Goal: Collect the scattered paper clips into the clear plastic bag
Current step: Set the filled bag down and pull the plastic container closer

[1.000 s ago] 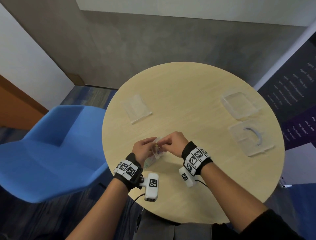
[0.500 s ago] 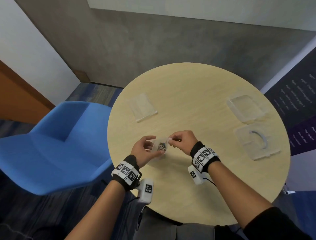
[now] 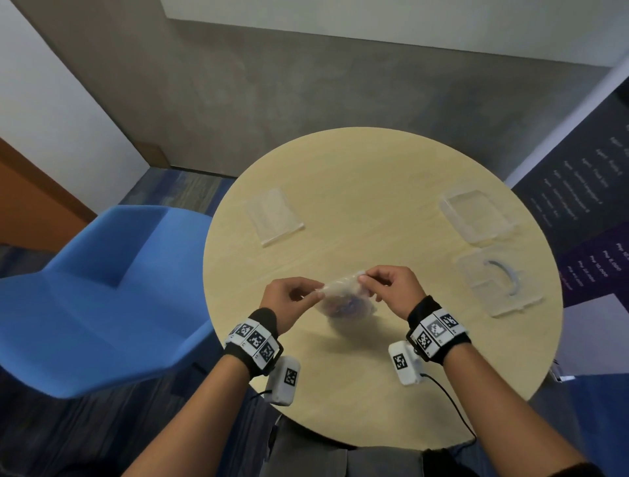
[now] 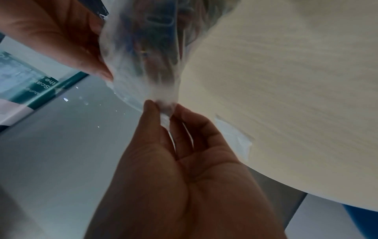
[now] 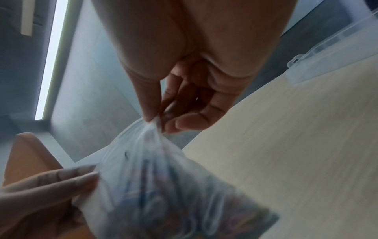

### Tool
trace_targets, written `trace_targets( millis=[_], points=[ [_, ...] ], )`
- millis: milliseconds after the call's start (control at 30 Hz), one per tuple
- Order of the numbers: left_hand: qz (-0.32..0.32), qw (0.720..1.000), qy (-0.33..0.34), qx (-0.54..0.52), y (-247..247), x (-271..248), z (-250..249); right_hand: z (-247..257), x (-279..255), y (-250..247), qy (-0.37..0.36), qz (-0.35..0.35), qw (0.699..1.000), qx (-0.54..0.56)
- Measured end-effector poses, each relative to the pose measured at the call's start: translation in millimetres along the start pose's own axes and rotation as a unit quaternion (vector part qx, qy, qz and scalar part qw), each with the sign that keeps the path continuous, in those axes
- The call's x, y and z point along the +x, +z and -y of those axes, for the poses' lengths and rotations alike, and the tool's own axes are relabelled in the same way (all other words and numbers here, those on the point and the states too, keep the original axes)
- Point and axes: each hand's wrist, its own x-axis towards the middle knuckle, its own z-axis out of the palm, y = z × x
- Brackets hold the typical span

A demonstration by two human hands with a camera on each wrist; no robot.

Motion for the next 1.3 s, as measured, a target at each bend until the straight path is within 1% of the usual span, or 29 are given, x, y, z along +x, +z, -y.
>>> trace_targets(
  millis=[100,167,233,267,333,400,500,633,700,800,900,967,1033,1133,1200,1267,1300],
  points=[
    [0.014,0.999,-0.004,0.031,1.7,6.9,-4.2,-9.0,-6.8,-4.7,0.034,-0.03,0.999,0.015],
    [0.018,0.994,-0.003,0.105,5.3,14.7,-6.4,-15.4,-10.9,1.1,0.057,-0.046,0.997,0.016],
    [0.01,0.98,0.04,0.193,11.3,22.5,-13.8,-17.5,-12.7,8.2,0.056,-0.055,0.997,0.0],
    [0.016,0.977,0.063,0.205,15.9,26.0,-18.7,-16.7,-12.8,10.3,0.044,-0.05,0.998,-0.011],
    [0.045,0.979,0.079,0.182,25.4,32.6,-30.4,-12.1,-11.9,10.8,0.012,-0.029,0.999,-0.03],
    [0.067,0.98,0.074,0.175,33.7,39.4,-39.9,-6.8,-9.7,7.4,-0.003,-0.014,1.0,-0.025],
    [0.07,0.977,0.076,0.189,39.4,48.6,-43.1,-3.3,-6.2,2.8,-0.002,-0.008,1.0,-0.029],
    [0.077,0.977,0.087,0.179,40.5,55.9,-37.9,-4.5,-4.2,1.2,0.008,-0.015,1.0,-0.013],
    [0.075,0.977,0.091,0.177,39.9,56.9,-35.0,-5.6,-2.4,1.8,0.0,-0.024,1.0,-0.018],
    [0.072,0.981,0.063,0.169,39.6,56.6,-32.1,-8.2,2.2,5.9,-0.032,-0.036,0.998,-0.048],
    [0.073,0.981,0.031,0.175,32.6,58.0,-22.8,-16.5,6.1,6.9,-0.031,-0.057,0.997,-0.048],
    [0.061,0.983,-0.01,0.173,17.3,58.8,-11.0,-25.1,8.3,2.2,-0.005,-0.076,0.997,-0.022],
    [0.059,0.982,-0.032,0.178,2.6,58.5,1.9,-29.8,10.7,-1.3,0.039,-0.072,0.996,0.022],
    [0.085,0.983,-0.028,0.163,-3.6,56.2,7.2,-31.2,13.8,2.3,0.119,-0.032,0.991,0.053],
    [0.095,0.99,-0.039,0.101,-4.1,57.7,12.7,-29.3,16.9,10.0,0.168,-0.006,0.983,0.07],
    [0.079,0.993,-0.06,0.058,-8.6,58.7,19.3,-25.8,20.9,21.3,0.209,0.015,0.973,0.1],
    [0.064,0.994,-0.072,0.057,-12.1,59.9,23.5,-24.9,24.1,29.2,0.228,0.027,0.966,0.121]
  ],
)
